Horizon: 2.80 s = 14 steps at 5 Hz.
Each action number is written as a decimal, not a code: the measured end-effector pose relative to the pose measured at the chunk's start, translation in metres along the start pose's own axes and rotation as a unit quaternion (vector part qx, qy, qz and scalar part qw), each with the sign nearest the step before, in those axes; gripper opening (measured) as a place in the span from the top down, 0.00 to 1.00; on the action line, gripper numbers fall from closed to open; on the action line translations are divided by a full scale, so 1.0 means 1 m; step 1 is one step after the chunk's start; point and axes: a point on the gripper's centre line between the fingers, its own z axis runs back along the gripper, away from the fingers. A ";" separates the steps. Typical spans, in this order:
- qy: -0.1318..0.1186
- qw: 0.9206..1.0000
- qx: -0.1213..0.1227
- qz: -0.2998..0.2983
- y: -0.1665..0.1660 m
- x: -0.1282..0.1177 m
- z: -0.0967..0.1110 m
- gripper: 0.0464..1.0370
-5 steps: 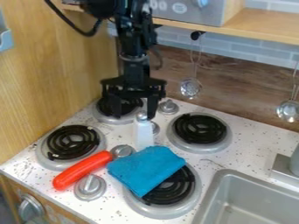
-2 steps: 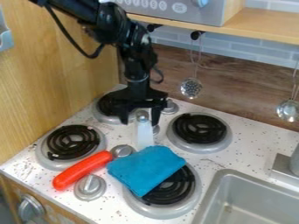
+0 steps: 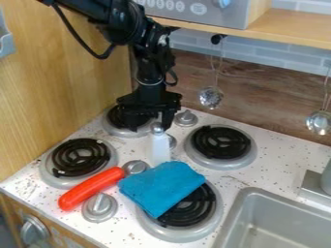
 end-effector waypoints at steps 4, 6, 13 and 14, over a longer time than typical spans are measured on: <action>0.021 0.997 -0.014 0.072 -0.010 -0.004 -0.018 0.03; 0.026 0.994 -0.001 0.107 -0.007 -0.009 -0.037 0.09; 0.083 0.992 -0.078 -0.052 -0.071 -0.054 0.018 0.40; 0.085 0.989 -0.086 -0.086 -0.090 -0.072 0.024 0.40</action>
